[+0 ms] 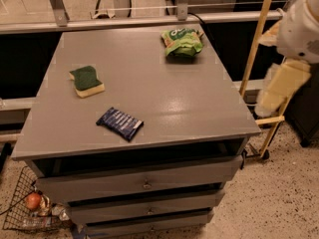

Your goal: Move green rice chip bag near sponge

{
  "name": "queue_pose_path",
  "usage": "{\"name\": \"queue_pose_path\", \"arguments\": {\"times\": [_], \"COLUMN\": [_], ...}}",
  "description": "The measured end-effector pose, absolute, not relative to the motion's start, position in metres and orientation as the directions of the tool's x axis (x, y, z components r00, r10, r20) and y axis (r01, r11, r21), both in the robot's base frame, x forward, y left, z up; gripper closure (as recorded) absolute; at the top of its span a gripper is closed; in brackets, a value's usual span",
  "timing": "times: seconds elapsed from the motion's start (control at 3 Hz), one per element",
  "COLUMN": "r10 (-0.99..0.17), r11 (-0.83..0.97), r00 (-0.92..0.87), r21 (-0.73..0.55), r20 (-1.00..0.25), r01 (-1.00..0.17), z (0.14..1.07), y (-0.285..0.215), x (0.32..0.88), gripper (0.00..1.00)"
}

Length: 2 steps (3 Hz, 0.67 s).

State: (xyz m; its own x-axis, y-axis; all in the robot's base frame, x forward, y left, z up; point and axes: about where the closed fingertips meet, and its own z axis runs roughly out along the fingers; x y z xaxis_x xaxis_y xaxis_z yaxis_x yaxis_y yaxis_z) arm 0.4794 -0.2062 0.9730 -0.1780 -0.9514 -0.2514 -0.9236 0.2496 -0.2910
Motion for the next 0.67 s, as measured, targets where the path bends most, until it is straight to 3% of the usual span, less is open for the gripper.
{"name": "queue_pose_path", "arguments": {"times": [0.67], "r10": [-0.943], "r11": [0.182], "r00": [0.002], "r21": [-0.517], "r20": [-0.334], "r01": [-0.836], "z": [0.963], "y": [-0.128], "x": [0.635], "gripper": [0.0]}}
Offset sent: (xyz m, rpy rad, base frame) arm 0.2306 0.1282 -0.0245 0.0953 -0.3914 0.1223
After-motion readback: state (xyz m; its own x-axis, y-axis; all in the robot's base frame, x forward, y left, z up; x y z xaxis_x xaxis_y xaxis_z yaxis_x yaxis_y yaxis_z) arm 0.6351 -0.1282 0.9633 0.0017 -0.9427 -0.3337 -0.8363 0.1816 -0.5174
